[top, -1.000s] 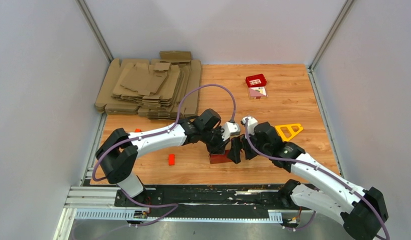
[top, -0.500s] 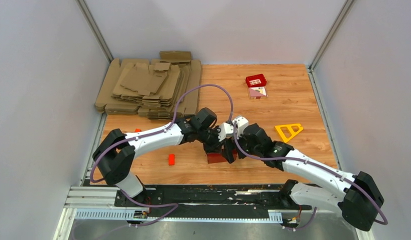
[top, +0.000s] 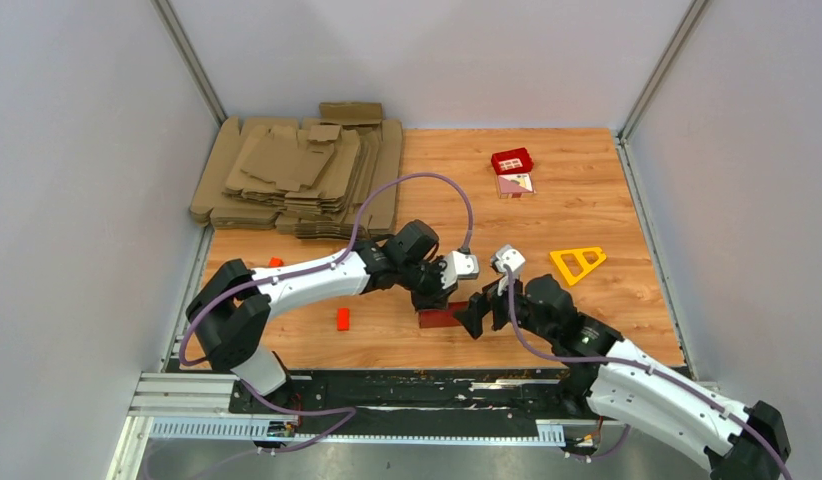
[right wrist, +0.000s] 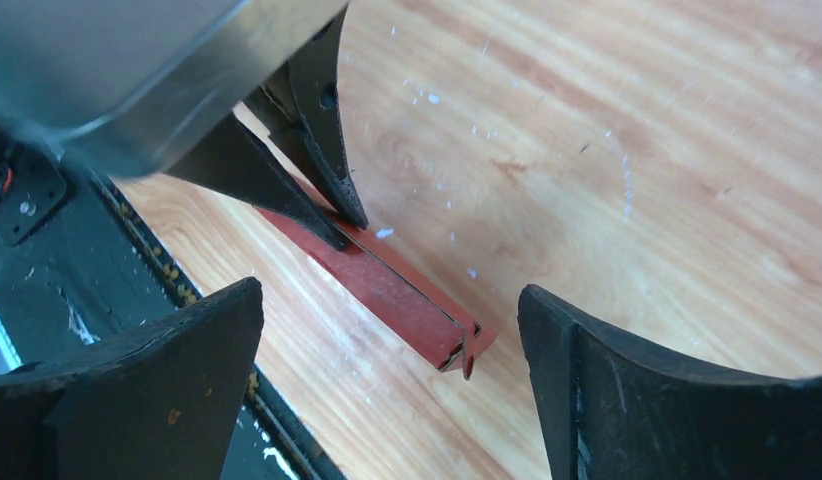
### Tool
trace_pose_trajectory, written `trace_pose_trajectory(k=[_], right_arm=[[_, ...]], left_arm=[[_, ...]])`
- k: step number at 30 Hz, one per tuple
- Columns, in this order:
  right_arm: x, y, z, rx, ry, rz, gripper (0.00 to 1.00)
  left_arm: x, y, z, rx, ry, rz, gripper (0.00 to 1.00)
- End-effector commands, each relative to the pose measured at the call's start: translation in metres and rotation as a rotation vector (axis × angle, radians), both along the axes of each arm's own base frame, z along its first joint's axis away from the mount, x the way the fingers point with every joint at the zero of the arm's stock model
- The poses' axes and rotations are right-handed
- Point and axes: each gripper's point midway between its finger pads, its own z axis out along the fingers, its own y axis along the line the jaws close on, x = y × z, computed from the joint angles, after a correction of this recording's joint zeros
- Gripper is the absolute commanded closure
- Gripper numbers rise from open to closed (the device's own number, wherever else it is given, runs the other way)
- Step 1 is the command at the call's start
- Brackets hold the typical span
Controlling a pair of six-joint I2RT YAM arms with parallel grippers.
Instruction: Fold the paper box
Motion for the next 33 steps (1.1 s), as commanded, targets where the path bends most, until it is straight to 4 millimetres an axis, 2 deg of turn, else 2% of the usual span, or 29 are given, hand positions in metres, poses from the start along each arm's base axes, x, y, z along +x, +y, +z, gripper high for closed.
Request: trace_pose_trajectory(k=[1, 3, 6, 8, 11, 14, 19, 23, 26, 29, 33], right_arm=[[0.011, 0.002, 0.031, 0.113, -0.185, 0.018, 0.0], [0.011, -0.002, 0.033, 0.128, -0.202, 0.008, 0.0], [-0.005, 0.012, 0.034, 0.177, -0.258, 0.152, 0.0], [-0.008, 0.015, 0.026, 0.186, -0.303, 0.195, 0.01], [-0.002, 0.014, 0.024, 0.136, -0.378, 0.21, 0.01], [0.0, 0.021, 0.022, 0.096, -0.41, 0.269, 0.0], [0.0, 0.035, 0.0, 0.003, -0.363, 0.386, 0.02], [-0.001, 0.039, -0.011, -0.052, -0.31, 0.432, 0.08], [0.002, 0.035, -0.005, -0.049, -0.334, 0.396, 0.12], [0.006, 0.03, -0.002, -0.065, -0.34, 0.361, 0.22], [0.006, 0.027, -0.001, -0.076, -0.321, 0.351, 0.32]], left_arm=[[0.005, 0.005, -0.008, 0.027, 0.01, 0.043, 0.79], [0.005, 0.005, -0.008, 0.029, 0.009, 0.042, 0.79], [0.006, 0.005, -0.007, 0.03, 0.007, 0.041, 0.79], [0.006, 0.005, -0.007, 0.032, 0.002, 0.041, 0.79], [0.006, 0.005, -0.005, 0.03, -0.001, 0.038, 0.79], [0.005, 0.005, -0.006, 0.029, 0.004, 0.034, 0.79], [0.005, 0.005, -0.007, 0.033, 0.005, 0.033, 0.79], [0.005, 0.005, -0.005, 0.029, 0.004, 0.032, 0.79], [0.004, 0.004, -0.003, 0.023, 0.003, 0.031, 0.78], [0.004, 0.003, 0.001, 0.01, -0.001, 0.03, 0.76], [0.001, 0.002, 0.007, -0.017, 0.002, 0.023, 0.76]])
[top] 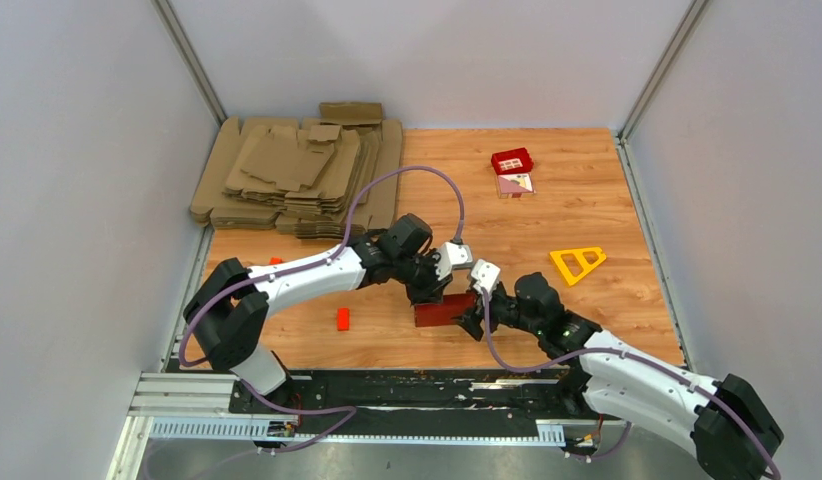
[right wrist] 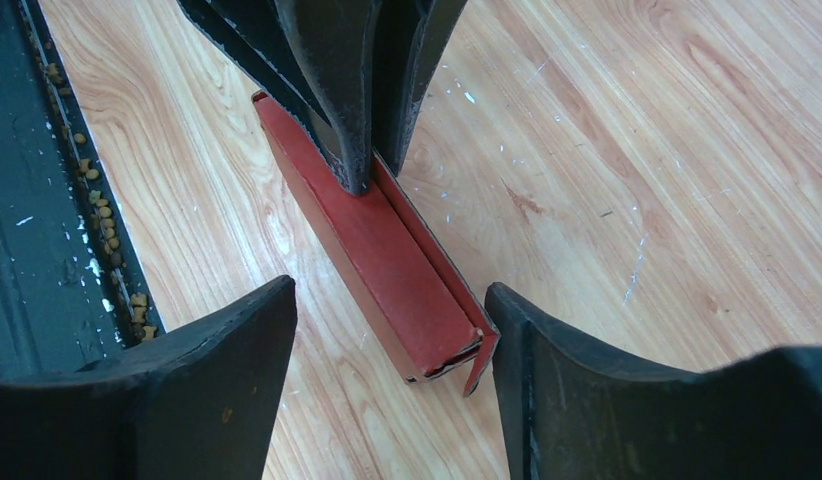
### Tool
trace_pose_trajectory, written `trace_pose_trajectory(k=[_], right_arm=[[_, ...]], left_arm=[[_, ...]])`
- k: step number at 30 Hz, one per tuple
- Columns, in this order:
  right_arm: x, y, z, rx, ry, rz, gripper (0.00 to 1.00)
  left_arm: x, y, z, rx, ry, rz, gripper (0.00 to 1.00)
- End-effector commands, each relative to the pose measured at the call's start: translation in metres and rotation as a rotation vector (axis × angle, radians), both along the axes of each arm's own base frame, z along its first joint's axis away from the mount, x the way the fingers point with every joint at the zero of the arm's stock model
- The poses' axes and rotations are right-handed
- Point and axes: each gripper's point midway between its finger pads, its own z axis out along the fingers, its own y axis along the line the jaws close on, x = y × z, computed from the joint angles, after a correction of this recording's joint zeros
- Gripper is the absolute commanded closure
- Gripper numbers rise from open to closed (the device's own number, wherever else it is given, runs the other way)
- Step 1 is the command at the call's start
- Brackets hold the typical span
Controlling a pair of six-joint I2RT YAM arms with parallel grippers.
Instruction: Fold the paper box
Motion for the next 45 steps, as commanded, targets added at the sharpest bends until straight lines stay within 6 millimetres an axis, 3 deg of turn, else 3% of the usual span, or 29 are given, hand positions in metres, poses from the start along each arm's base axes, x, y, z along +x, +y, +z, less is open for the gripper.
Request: trace_pose_trajectory(k=[1, 5, 9, 14, 20, 31, 40, 45], right_arm=[[0.0, 0.009, 0.026, 0.021, -0.064, 0.044, 0.34], [0.002, 0.003, 0.03, 0.057, -0.106, 0.008, 0.43], [0.001, 0.0, 0.035, 0.093, -0.126, -0.008, 0.48], [0.0, -0.003, 0.044, 0.145, -0.169, -0.021, 0.19], [0.0, 0.001, 0.04, 0.178, -0.209, 0.007, 0.16], [0.012, 0.005, 0.023, 0.193, -0.166, 0.063, 0.18], [-0.002, 0.012, 0.015, 0.189, -0.093, 0.146, 0.33], [-0.001, 0.009, 0.014, 0.171, -0.083, 0.131, 0.46]], left_arm=[[-0.013, -0.007, 0.008, -0.031, -0.015, -0.048, 0.75], [-0.013, -0.007, 0.009, -0.036, -0.015, -0.045, 0.68], [-0.013, -0.008, 0.009, -0.044, -0.016, -0.042, 0.68], [-0.011, -0.008, 0.001, -0.016, -0.009, -0.04, 0.74], [-0.012, -0.006, -0.002, -0.008, -0.011, -0.05, 0.79], [-0.017, -0.004, -0.004, -0.016, -0.009, -0.077, 0.8], [-0.016, -0.004, -0.001, -0.027, -0.021, -0.068, 0.77], [-0.011, -0.005, 0.004, -0.036, -0.037, -0.044, 0.68]])
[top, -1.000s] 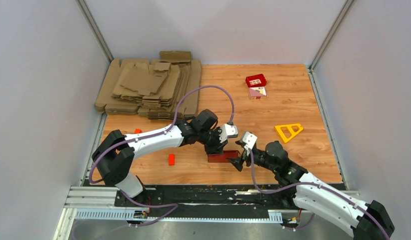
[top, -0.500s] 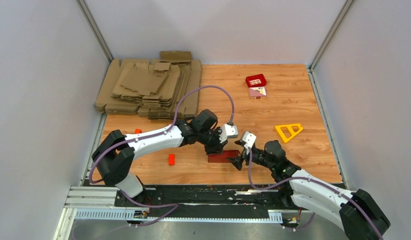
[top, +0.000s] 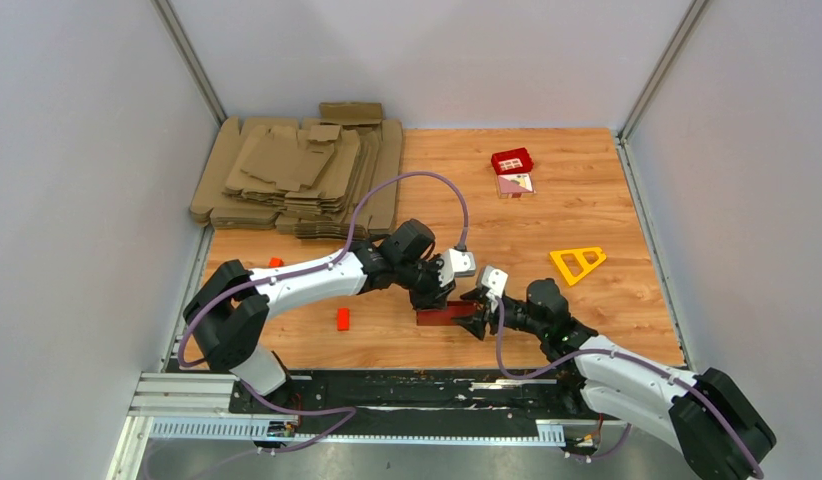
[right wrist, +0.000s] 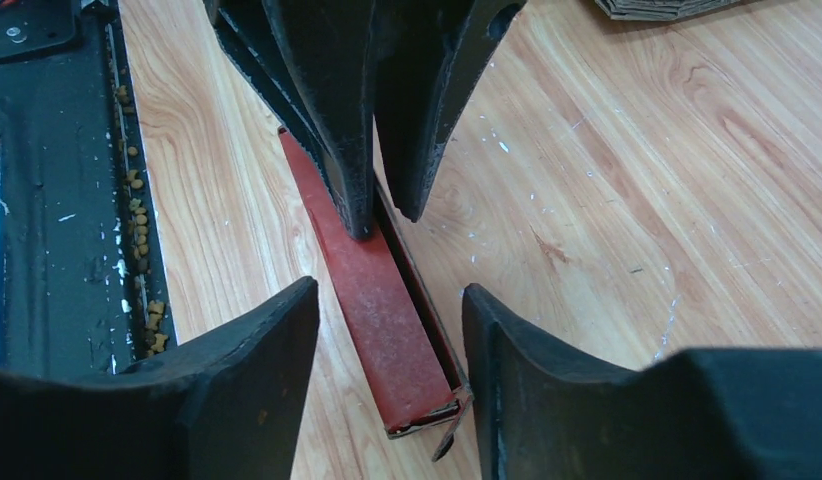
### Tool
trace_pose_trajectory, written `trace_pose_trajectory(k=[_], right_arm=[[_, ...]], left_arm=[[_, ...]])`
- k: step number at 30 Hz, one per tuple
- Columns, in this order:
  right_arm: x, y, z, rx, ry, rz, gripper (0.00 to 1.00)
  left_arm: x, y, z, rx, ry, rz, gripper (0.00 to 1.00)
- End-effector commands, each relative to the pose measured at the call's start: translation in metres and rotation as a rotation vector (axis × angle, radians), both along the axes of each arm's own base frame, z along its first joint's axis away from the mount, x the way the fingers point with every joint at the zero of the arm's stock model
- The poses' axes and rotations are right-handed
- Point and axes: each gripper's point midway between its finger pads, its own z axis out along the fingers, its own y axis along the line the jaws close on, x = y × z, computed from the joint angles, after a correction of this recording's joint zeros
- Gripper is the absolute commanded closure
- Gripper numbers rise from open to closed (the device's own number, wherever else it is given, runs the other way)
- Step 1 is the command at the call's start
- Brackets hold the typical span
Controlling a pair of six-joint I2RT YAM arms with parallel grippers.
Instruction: Fold the paper box
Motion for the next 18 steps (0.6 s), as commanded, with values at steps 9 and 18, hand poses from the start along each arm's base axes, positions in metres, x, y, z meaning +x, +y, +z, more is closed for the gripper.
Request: trace_pose_trajectory(k=[9, 18], right_arm=[[0.001, 0.004, 0.018, 0.021, 0.014, 0.003, 0.63], [0.003, 0.003, 0.027, 0.062, 0.079, -0.051, 0.66]], left_arm=[[0.024, 0.004, 0.063, -0.117, -0.104, 0.221, 0.39], [0.055, 0.046, 0.087, -0.161, -0.164, 0.578, 0.2]])
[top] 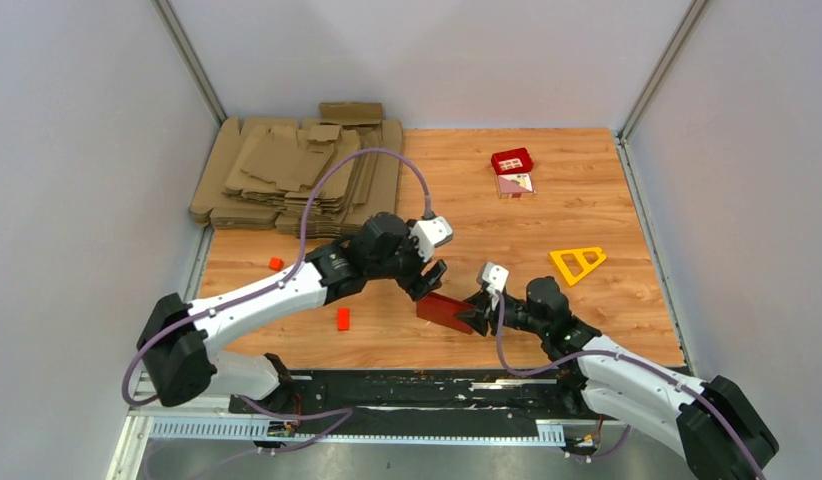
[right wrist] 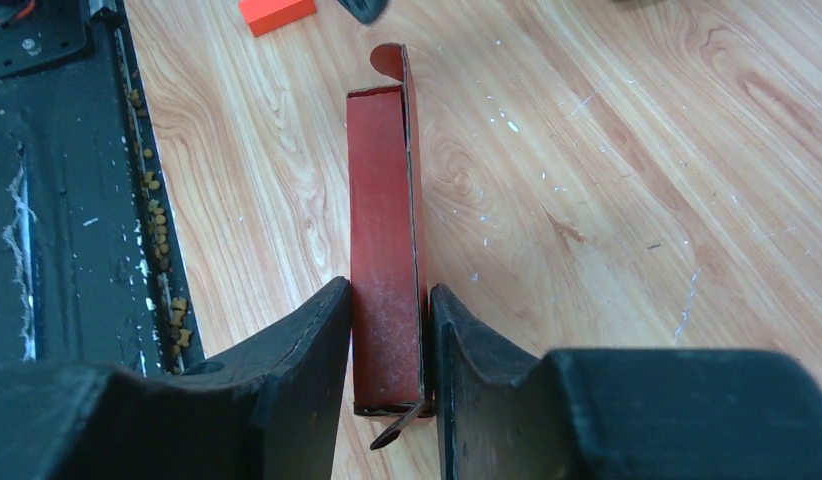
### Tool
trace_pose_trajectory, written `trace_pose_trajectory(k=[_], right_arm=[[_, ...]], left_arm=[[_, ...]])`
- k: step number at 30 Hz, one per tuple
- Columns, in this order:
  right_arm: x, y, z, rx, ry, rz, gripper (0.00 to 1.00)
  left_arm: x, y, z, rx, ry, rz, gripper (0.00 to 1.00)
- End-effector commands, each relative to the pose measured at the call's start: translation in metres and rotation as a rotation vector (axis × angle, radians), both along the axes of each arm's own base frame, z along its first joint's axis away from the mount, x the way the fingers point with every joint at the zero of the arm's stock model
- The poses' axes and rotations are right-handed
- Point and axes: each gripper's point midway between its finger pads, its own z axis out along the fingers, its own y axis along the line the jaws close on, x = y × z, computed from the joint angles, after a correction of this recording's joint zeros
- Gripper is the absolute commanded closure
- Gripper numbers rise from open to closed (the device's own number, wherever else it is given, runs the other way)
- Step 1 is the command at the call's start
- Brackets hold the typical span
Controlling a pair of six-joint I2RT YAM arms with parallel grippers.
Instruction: Fold the paper box
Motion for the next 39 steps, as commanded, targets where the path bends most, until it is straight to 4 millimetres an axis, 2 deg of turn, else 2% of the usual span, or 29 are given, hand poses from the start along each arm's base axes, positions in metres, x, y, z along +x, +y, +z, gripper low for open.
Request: trace_pose_trajectory(k=[1, 5, 7, 11, 14, 16, 20, 22, 34, 39], right_arm=[[0.008, 0.005, 0.03, 0.089, 0.028, -0.06, 0.66], [0.011, 0.005, 0.039, 0.147, 0.074, -0.136, 0.66], [0.013, 0.005, 0.041, 0.153, 0.085, -0.166, 0.67], [0.006, 0.01, 0.041, 0.148, 0.079, -0.134, 0.68], [0.007, 0.008, 0.036, 0.115, 0.061, -0.145, 0.67], [0.009, 0.007, 0.033, 0.094, 0.049, -0.151, 0.67], [0.014, 0.004, 0.029, 0.067, 0.03, -0.169, 0.66], [0.017, 0.004, 0.028, 0.049, 0.007, -0.168, 0.66], [0.016, 0.008, 0.025, 0.039, -0.047, -0.115, 0.65], [0.015, 0.009, 0.024, 0.041, -0.049, -0.11, 0.65]], left_arm=[[0.019, 0.03, 0.012, -0.108, 0.001, 0.277, 0.17], [0.02, 0.055, 0.008, -0.247, 0.023, 0.389, 0.08], [0.018, 0.064, -0.001, -0.293, 0.034, 0.407, 0.06], [0.022, 0.067, -0.008, -0.334, 0.037, 0.401, 0.06], [0.028, 0.058, -0.005, -0.392, 0.043, 0.338, 0.15], [0.03, 0.053, -0.007, -0.417, 0.064, 0.286, 0.25], [0.02, 0.036, -0.008, -0.439, 0.08, 0.129, 0.38], [0.018, 0.033, -0.011, -0.438, 0.088, 0.107, 0.43], [0.019, 0.031, -0.042, -0.347, 0.123, 0.079, 0.53], [0.017, 0.029, -0.046, -0.34, 0.143, 0.068, 0.68]])
